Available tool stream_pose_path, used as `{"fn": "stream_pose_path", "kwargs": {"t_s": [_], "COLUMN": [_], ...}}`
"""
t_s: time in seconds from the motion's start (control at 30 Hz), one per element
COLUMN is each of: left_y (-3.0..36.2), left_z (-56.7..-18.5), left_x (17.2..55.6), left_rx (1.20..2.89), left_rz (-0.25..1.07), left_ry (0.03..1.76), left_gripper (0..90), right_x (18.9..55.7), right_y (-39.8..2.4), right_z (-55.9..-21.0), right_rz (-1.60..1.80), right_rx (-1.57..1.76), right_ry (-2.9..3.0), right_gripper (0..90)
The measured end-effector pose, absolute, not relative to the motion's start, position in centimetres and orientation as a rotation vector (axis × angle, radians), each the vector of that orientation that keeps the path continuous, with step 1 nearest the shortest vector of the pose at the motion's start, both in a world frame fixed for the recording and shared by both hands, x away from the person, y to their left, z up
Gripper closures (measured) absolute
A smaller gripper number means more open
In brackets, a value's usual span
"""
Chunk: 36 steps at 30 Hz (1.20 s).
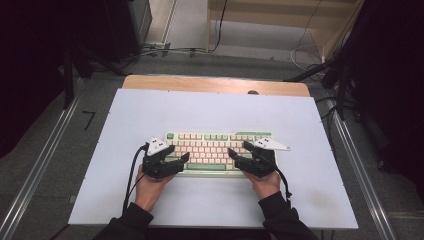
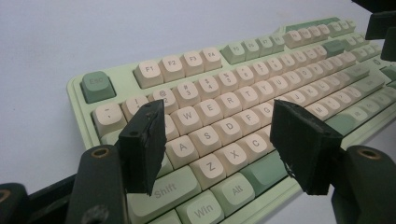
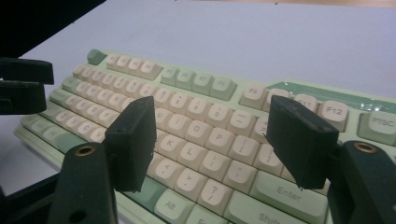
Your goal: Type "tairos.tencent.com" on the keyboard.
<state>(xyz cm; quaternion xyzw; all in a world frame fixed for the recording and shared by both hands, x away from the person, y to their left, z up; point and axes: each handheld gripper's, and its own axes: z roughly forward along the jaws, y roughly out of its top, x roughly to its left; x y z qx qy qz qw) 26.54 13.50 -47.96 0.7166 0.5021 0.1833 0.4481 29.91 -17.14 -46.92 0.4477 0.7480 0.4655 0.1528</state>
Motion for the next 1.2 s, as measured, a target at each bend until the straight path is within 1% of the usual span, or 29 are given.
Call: {"fn": "stream_pose_path", "kwargs": {"t_s": [0.93,1.2], "left_y": [13.2,13.8], "left_z": [-47.8,-47.7], "left_x": [26.9,26.7], "left_rx": [1.769,1.762], "left_rz": [0.451,0.475], "left_ry": [1.236,1.258], "left_gripper": [36.4,34.4], "right_x": [29.6,29.5], "right_y": [-19.8,-20.9], "right_z": [-46.7,-46.7], "right_rz": [1.290,1.270], "right_rx": [1.334,1.364], "right_ry": [2.095,2.084], "right_gripper": [28.7,25.7]}}
